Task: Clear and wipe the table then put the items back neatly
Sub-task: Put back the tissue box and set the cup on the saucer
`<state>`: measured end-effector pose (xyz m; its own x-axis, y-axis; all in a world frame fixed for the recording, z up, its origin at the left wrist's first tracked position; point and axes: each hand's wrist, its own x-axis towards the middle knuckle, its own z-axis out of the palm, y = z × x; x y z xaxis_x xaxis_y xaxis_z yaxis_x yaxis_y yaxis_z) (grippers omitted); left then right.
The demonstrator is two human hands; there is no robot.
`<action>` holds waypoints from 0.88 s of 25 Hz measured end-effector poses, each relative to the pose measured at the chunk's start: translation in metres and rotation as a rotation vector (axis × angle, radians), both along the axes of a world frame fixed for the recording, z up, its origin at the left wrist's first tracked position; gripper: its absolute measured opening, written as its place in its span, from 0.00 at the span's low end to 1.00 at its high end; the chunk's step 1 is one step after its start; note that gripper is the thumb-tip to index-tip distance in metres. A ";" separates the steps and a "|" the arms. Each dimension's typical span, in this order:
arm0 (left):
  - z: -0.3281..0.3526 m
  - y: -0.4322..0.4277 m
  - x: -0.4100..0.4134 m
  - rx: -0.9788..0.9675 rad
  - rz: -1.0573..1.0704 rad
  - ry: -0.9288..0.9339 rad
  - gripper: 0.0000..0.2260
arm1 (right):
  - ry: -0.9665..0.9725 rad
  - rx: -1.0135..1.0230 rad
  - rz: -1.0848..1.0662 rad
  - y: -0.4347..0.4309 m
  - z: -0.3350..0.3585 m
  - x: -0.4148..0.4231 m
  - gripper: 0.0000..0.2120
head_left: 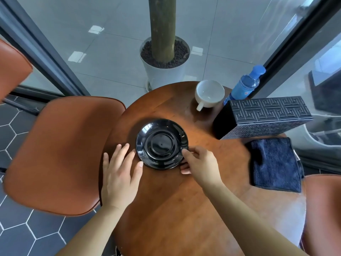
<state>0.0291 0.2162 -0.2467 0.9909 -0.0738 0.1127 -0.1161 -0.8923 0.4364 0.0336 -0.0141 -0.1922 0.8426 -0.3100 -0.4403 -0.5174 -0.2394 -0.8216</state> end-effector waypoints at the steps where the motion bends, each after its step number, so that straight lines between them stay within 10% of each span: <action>1: -0.001 0.000 0.000 -0.025 0.012 -0.004 0.26 | -0.100 -0.228 0.081 -0.006 -0.002 -0.006 0.09; 5: 0.002 0.000 0.004 -0.131 0.070 0.017 0.24 | -0.208 -0.981 0.470 -0.033 -0.028 -0.047 0.29; 22: 0.045 -0.031 0.031 -0.457 0.523 0.269 0.16 | -0.081 -1.065 0.545 -0.040 -0.048 -0.059 0.36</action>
